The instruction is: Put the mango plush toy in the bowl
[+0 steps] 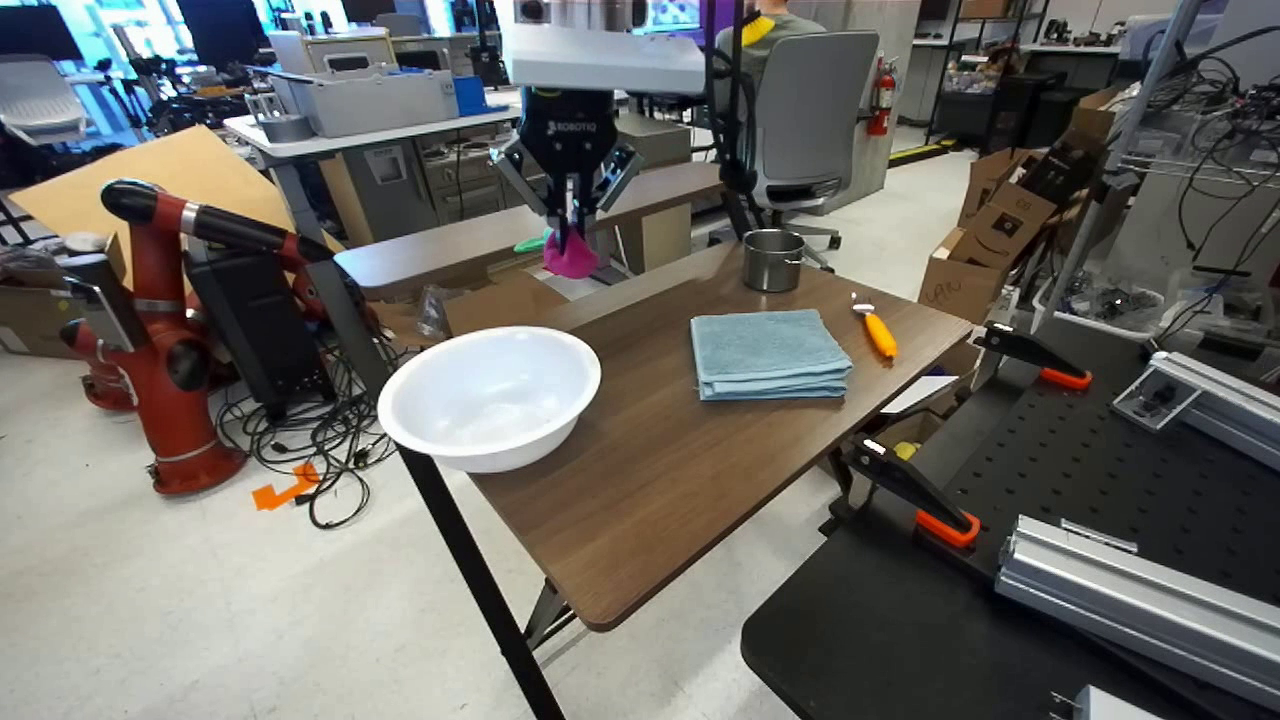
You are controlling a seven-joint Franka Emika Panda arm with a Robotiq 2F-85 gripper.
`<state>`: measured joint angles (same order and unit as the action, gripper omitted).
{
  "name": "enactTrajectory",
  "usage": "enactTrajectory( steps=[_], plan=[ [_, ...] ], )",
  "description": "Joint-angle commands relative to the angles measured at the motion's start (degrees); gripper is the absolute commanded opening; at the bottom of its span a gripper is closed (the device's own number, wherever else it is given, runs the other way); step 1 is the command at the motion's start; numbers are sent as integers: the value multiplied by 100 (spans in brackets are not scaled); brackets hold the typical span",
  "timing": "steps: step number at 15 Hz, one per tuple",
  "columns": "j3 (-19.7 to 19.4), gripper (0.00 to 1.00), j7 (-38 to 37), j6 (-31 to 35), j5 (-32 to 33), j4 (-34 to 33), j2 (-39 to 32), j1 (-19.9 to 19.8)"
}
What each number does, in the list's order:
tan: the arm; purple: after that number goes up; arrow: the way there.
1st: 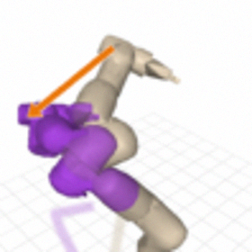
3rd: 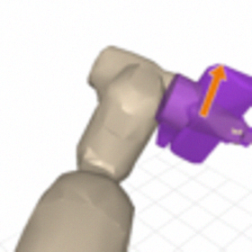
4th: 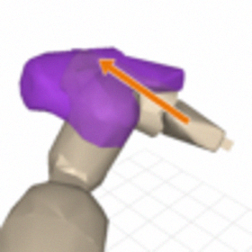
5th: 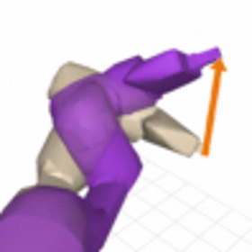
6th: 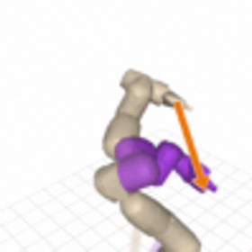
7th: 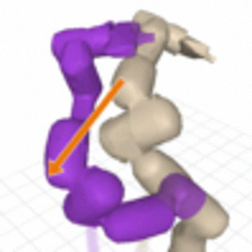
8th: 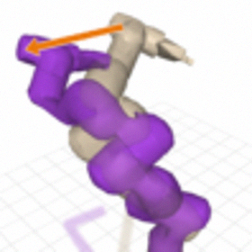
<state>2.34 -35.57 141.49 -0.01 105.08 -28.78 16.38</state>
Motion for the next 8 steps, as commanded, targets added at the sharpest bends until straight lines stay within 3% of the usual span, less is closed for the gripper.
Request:
enactTrajectory(
  steps=[1,8],
  plan=[
    [-85,3,-221,-312,63,-602,-412,215],
    [-141,3,-365,-665,134,-1441,-1205,486]
  ],
)
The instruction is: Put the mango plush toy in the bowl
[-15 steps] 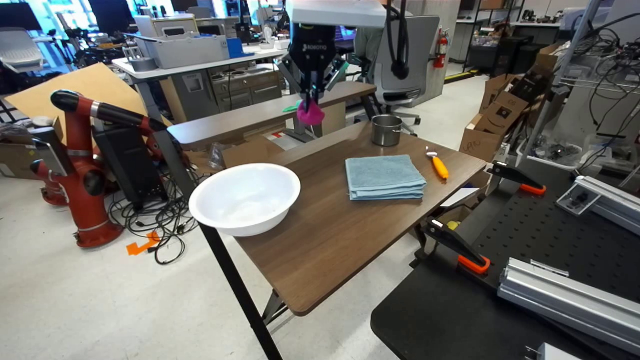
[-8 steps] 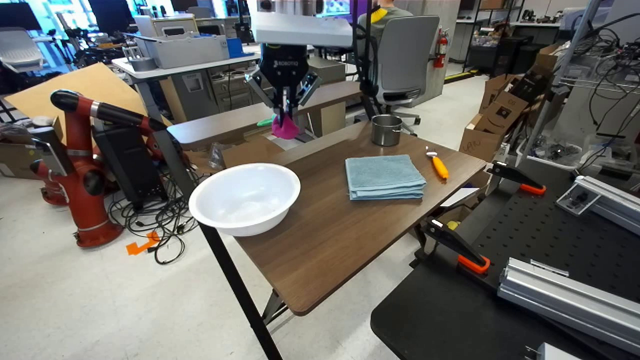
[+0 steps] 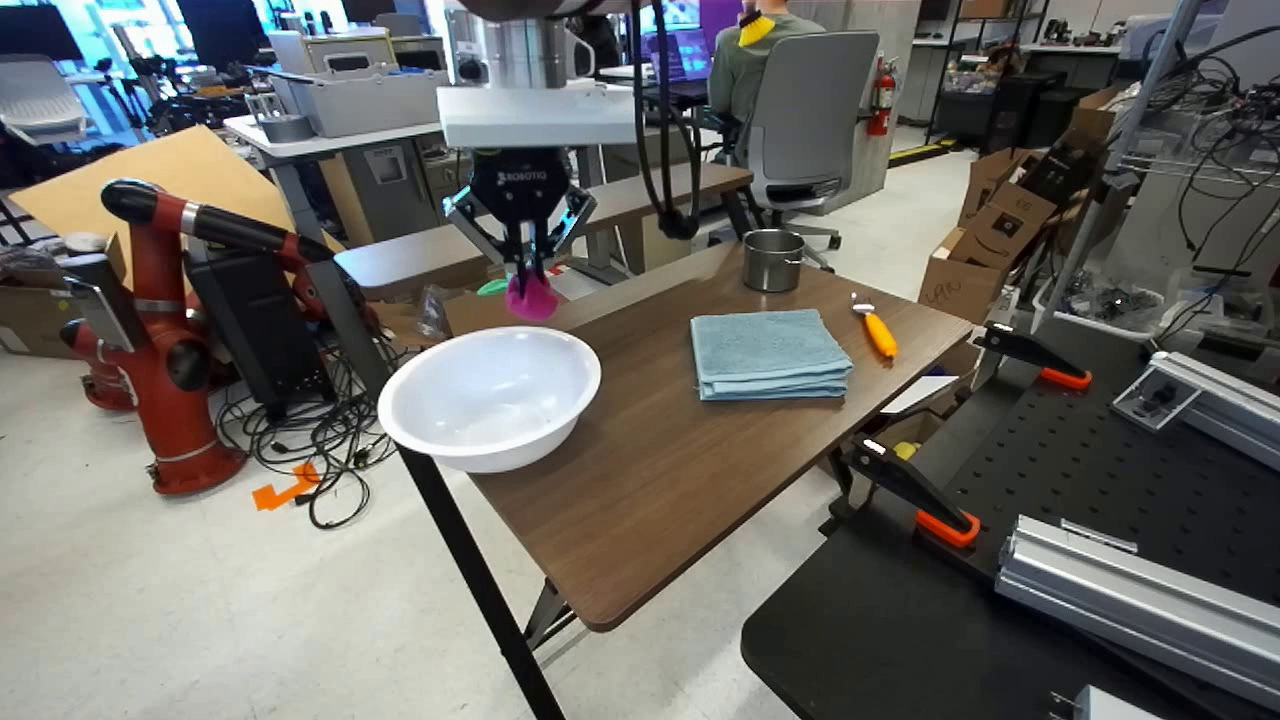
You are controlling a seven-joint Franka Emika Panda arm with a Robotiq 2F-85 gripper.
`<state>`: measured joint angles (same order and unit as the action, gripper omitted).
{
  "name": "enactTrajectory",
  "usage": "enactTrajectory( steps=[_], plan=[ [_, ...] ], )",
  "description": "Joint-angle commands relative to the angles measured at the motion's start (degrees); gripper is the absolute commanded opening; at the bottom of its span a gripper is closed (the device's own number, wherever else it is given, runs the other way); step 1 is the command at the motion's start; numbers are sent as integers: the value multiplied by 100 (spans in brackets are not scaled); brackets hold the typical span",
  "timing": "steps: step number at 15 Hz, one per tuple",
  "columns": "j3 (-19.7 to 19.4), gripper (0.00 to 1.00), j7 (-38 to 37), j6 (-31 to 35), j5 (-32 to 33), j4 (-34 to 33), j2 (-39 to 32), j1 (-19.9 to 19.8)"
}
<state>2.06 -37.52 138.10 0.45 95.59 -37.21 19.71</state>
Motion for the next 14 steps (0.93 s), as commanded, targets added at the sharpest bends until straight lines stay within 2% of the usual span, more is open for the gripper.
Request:
enactTrajectory(
  steps=[1,14],
  plan=[
    [-124,3,-192,-351,100,-594,-475,190],
    [-227,3,-264,-1145,190,-2064,-1734,531]
  ],
)
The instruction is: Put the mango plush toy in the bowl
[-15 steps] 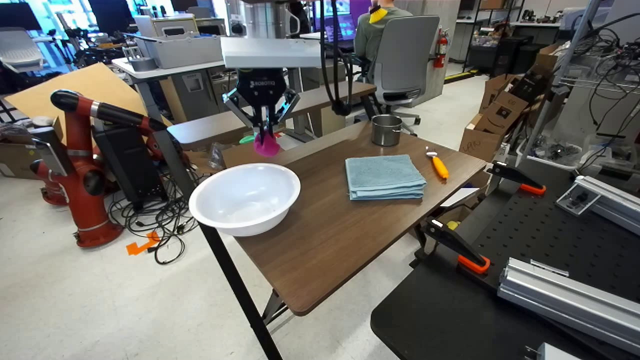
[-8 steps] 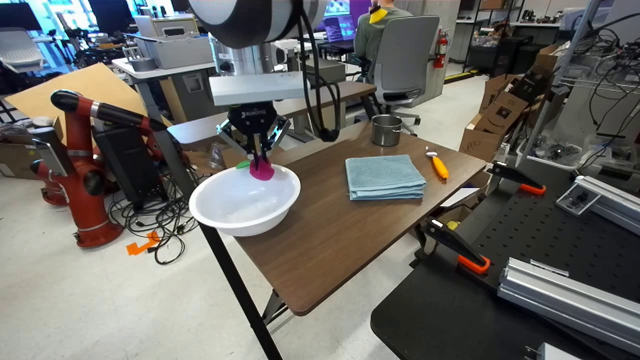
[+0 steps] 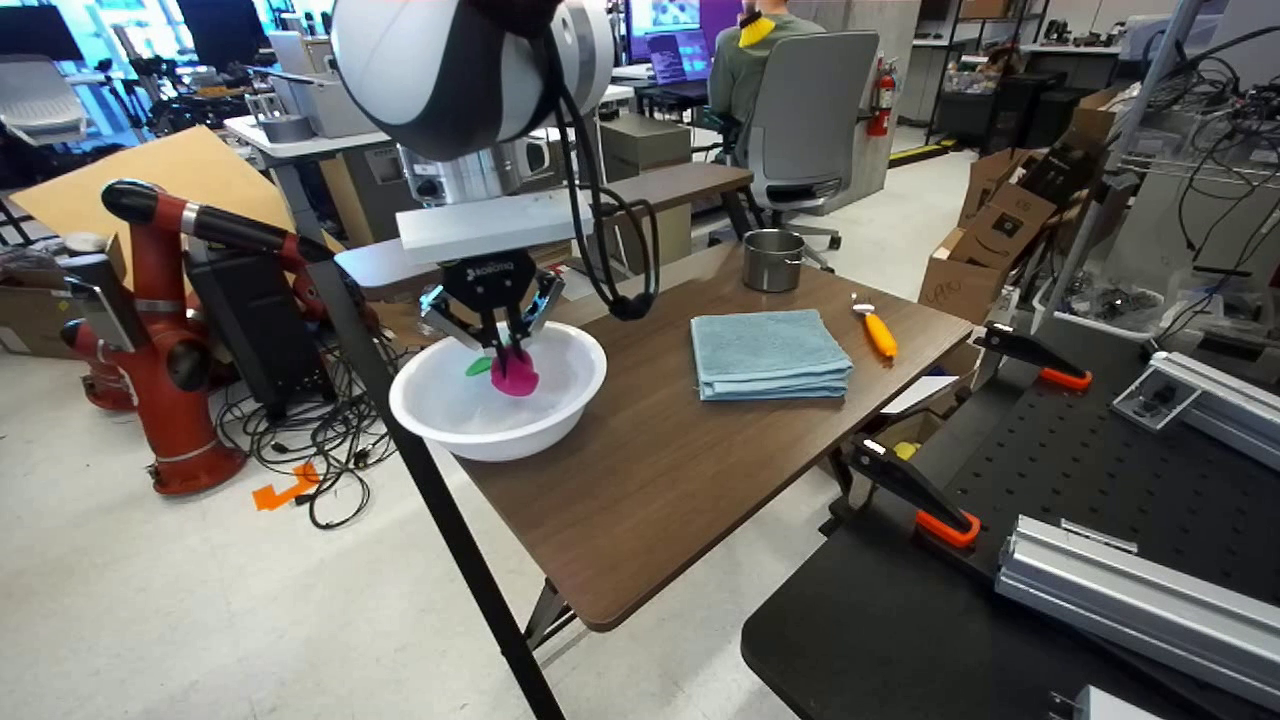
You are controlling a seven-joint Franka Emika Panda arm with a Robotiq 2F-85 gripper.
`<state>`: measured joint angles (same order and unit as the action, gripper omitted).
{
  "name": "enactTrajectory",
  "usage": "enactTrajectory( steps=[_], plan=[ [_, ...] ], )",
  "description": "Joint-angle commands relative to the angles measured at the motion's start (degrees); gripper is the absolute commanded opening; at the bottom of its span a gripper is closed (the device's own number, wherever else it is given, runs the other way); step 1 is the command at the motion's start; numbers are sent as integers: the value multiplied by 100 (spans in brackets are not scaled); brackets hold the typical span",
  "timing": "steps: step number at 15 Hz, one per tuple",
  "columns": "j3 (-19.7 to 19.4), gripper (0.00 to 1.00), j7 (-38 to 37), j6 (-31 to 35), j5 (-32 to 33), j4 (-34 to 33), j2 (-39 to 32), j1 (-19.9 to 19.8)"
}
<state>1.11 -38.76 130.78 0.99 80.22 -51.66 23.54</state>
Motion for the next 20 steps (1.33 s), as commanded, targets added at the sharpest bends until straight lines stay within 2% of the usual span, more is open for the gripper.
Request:
enactTrajectory(
  steps=[1,4,5,7,14,15,20],
  plan=[
    [-143,3,-138,-483,152,-596,-327,167],
    [-161,3,-117,-632,205,-795,-441,200],
    [-148,36,-116,-672,195,-862,-479,192],
    [-143,44,-113,-738,195,-957,-526,191],
    [-61,95,-21,-946,124,-1149,-583,131],
    [-68,100,-35,-925,138,-1113,-546,145],
    [-38,100,-23,-700,144,-590,-80,183]
  ],
)
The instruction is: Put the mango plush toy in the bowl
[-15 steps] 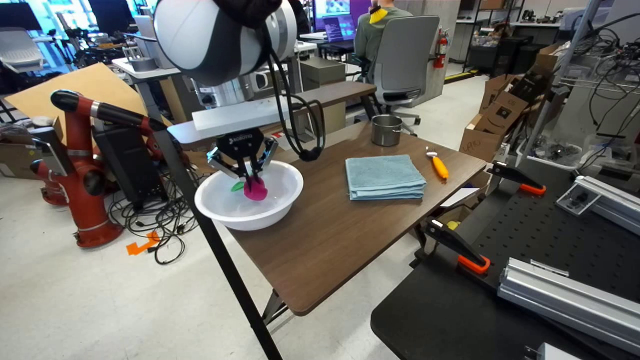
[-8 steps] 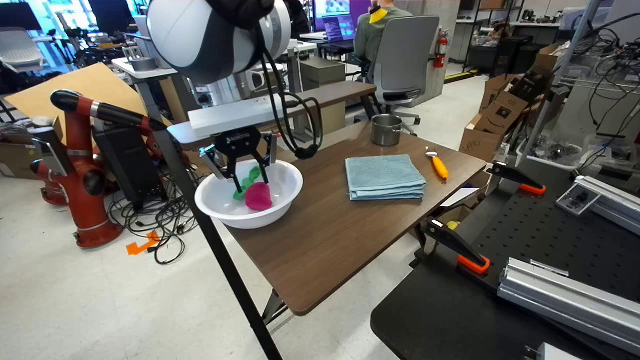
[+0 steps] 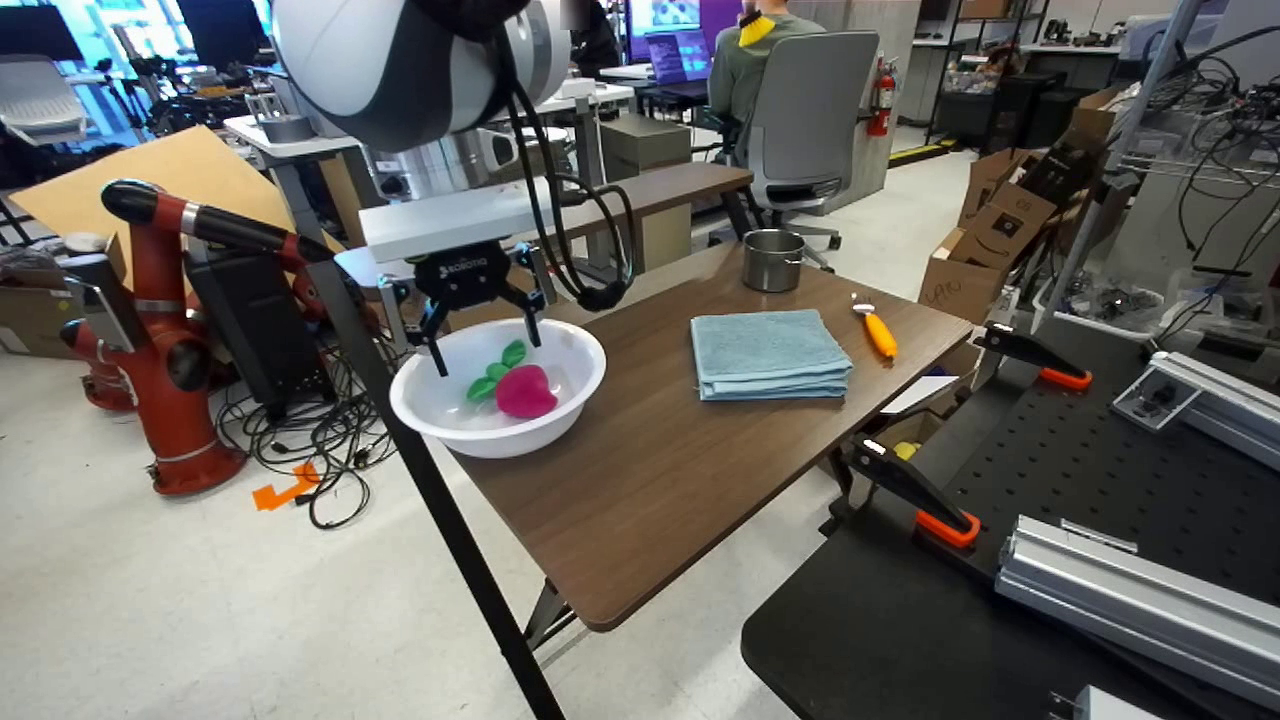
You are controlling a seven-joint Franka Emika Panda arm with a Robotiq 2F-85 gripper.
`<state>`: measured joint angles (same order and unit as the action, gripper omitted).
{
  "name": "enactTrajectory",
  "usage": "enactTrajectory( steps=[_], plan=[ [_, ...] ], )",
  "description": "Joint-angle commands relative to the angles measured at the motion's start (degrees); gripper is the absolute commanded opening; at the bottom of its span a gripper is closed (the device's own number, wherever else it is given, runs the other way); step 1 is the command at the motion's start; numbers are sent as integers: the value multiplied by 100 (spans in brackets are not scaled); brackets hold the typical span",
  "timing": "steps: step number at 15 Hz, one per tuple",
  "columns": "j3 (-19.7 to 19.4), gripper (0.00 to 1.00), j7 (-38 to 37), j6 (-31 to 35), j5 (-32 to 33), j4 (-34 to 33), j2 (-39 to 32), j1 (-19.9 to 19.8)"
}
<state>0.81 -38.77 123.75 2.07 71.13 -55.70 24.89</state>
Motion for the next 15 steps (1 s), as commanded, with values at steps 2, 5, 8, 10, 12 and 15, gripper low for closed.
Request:
enactTrajectory(
  steps=[2,5,8,10,12,15],
  plan=[
    [-9,100,-32,169,53,635,637,81],
    [54,100,67,405,-4,1236,1197,61],
    [78,100,-7,117,38,863,1008,49],
    [78,100,-5,211,38,1009,1062,47],
    [77,100,-4,252,37,1047,1063,48],
    [76,100,-4,300,36,1057,1063,49]
  ],
)
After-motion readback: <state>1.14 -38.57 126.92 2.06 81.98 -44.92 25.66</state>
